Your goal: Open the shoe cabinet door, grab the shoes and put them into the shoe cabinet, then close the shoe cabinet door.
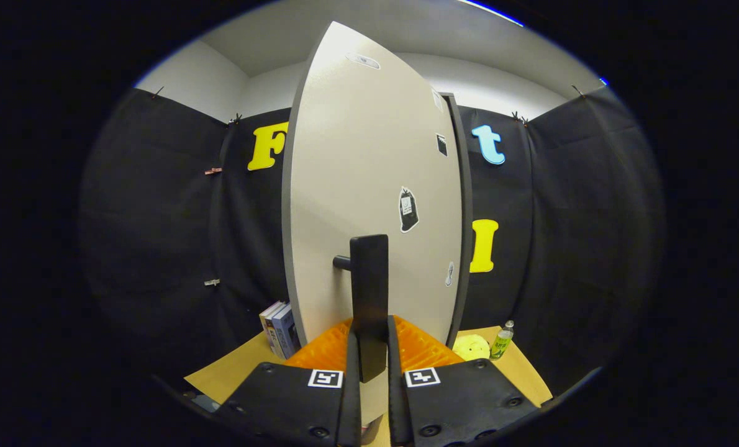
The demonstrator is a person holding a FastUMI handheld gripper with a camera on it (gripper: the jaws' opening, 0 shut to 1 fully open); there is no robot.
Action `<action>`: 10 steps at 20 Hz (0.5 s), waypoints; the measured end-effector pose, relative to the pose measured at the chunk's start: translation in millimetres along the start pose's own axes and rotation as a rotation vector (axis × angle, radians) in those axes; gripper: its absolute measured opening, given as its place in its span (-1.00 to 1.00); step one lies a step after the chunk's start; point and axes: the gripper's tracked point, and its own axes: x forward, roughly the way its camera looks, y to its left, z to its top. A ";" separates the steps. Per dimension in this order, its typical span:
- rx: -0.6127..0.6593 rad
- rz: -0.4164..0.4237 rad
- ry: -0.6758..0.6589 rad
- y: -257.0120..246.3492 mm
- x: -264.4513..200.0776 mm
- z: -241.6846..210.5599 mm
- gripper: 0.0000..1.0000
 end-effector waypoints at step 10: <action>0.007 -0.097 0.035 -42.5 -21.1 -6.8 -0.59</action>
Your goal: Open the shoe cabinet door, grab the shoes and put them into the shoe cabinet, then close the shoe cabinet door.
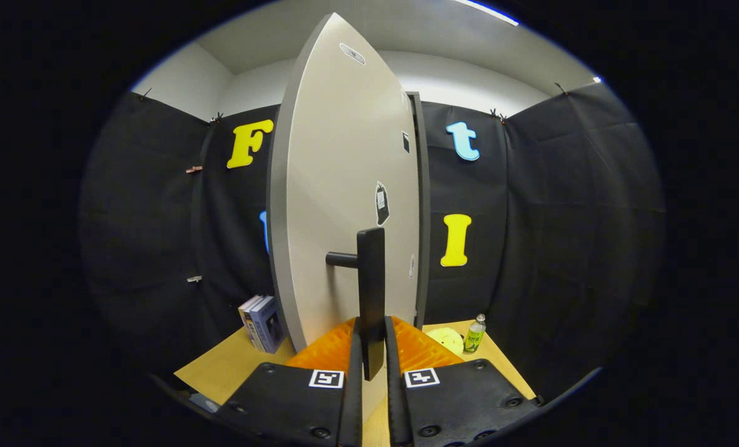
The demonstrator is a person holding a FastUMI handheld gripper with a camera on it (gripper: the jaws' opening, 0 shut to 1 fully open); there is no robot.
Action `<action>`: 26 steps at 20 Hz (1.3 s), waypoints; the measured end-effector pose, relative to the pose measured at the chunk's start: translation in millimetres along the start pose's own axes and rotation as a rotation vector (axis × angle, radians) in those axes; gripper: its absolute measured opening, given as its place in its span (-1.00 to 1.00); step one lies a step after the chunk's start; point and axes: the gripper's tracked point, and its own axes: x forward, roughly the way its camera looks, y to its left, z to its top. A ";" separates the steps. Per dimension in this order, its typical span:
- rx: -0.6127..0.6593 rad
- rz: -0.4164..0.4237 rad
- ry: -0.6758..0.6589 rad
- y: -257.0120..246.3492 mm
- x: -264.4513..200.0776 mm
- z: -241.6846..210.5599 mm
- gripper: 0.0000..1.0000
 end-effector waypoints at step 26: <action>0.048 -0.099 0.005 -43.9 -13.1 1.6 -0.34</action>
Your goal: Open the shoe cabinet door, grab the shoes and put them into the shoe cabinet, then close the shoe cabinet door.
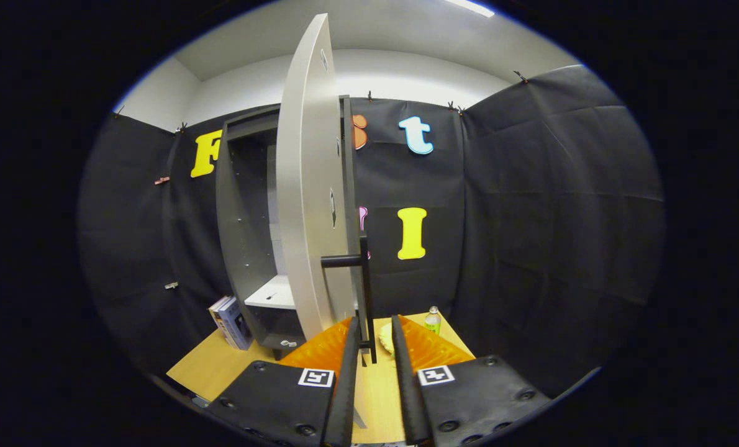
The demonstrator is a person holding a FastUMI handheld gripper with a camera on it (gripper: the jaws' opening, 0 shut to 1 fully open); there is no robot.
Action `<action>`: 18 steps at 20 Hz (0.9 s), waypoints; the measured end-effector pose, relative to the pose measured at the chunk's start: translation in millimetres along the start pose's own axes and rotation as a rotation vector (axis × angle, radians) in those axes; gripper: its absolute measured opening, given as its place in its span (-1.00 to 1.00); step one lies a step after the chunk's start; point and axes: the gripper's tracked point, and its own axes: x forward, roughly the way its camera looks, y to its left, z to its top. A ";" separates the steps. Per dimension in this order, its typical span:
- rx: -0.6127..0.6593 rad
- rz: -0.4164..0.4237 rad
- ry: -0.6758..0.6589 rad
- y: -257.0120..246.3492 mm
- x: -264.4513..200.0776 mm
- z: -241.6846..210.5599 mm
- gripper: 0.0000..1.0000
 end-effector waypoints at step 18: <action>0.044 0.286 0.439 103.9 -53.5 -137.2 0.98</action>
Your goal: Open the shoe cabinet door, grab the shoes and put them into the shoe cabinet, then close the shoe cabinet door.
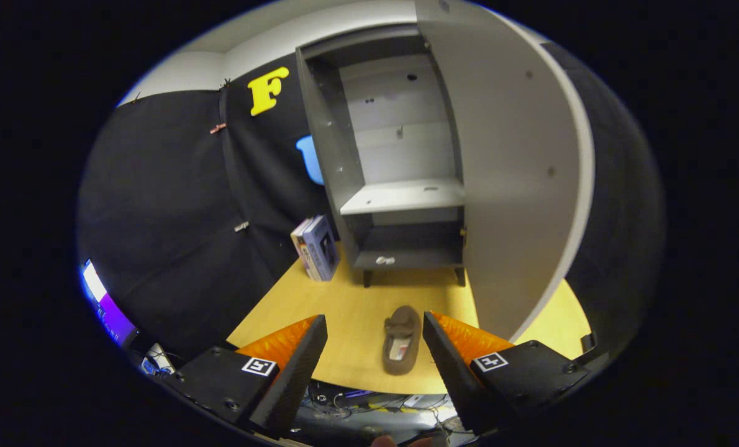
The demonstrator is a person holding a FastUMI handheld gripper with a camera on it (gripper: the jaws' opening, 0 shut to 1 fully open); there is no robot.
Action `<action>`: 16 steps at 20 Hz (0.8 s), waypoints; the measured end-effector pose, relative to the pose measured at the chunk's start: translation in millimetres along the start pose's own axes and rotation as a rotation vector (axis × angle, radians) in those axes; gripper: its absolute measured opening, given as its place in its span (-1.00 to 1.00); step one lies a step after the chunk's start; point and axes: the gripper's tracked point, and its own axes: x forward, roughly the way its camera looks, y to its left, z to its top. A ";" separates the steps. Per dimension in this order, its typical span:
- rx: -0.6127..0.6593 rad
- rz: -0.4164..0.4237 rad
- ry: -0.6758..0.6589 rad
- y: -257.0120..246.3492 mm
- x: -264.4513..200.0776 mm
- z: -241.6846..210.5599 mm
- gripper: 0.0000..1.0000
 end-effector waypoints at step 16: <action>-0.004 -0.120 0.358 -25.7 262.3 -207.7 0.99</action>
